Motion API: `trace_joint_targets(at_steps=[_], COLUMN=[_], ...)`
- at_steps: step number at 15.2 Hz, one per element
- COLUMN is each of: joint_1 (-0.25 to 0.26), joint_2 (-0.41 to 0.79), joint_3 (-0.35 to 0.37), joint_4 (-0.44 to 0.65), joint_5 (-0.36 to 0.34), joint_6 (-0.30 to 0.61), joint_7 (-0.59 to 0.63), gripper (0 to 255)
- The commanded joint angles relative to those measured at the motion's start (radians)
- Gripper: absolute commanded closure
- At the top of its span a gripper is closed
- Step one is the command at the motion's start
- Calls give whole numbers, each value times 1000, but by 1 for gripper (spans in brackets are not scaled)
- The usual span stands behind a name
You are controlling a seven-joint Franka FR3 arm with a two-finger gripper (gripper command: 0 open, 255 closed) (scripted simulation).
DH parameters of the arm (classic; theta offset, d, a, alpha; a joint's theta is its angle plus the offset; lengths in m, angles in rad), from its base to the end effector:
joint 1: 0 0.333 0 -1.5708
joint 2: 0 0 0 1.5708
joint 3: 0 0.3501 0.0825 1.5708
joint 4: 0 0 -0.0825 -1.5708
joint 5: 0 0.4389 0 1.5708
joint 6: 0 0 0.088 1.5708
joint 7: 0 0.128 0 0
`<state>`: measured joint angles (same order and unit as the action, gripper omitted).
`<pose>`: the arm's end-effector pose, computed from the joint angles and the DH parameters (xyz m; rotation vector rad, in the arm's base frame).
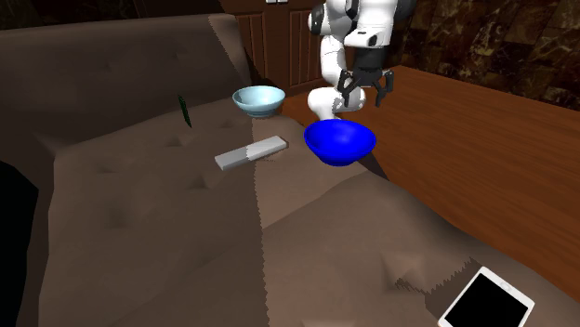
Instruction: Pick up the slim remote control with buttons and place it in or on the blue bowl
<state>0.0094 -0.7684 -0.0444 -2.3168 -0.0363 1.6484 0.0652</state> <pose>0.3530 -0.0211 0.6154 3.1313 -0.1383 0.1562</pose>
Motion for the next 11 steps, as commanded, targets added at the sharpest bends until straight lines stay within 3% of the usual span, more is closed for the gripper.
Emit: trace_joint_targets(at_steps=[1,11], joint_1=[0,-123], joint_2=[0,255], joint_3=[0,-124], joint_4=[0,139], joint_5=[0,-59], joint_6=[0,88], joint_7=[0,53], gripper=[0,0])
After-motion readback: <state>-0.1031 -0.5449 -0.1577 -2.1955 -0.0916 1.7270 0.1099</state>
